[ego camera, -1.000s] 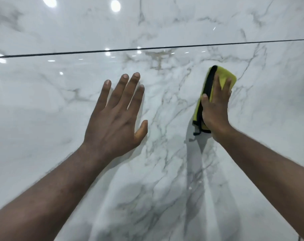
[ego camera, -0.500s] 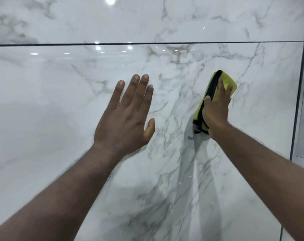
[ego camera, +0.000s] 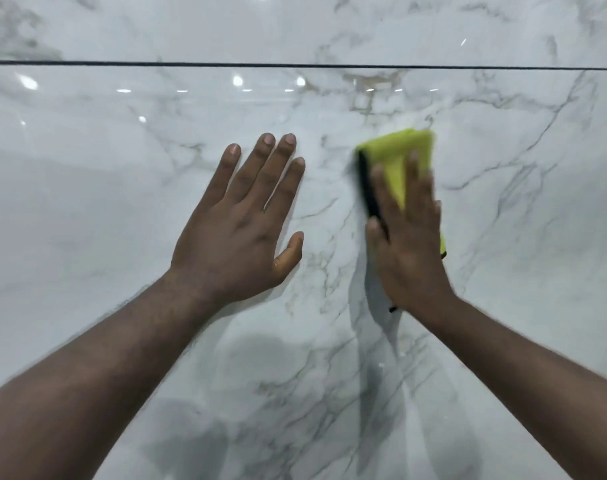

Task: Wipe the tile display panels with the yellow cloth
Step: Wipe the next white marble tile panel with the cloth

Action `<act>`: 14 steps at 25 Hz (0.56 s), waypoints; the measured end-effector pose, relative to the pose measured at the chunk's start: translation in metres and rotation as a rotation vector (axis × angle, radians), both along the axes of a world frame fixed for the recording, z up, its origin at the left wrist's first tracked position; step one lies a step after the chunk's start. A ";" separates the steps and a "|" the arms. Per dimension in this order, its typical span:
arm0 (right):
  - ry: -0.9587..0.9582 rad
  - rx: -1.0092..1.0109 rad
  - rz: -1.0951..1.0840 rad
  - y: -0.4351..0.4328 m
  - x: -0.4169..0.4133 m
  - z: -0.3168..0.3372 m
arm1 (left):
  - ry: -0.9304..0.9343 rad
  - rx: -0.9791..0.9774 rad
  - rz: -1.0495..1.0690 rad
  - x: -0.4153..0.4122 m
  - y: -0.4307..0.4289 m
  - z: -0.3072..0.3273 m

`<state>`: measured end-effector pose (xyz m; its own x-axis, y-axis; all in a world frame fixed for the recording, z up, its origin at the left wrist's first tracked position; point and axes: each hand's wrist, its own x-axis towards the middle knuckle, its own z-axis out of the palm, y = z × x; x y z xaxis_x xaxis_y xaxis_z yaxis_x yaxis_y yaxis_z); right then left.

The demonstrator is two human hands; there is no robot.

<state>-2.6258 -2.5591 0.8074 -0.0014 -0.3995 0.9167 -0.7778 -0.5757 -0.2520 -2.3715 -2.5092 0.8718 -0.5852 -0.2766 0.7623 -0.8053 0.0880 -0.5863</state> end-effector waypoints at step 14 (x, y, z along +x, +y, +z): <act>-0.127 -0.095 -0.016 0.018 0.068 0.000 | 0.009 -0.065 0.086 0.097 0.058 0.000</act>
<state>-2.5581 -2.5407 0.8071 -0.1254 -0.3103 0.9423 -0.7526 -0.5892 -0.2941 -2.2742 -2.4511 0.8715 -0.5540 -0.2756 0.7856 -0.8138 -0.0197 -0.5808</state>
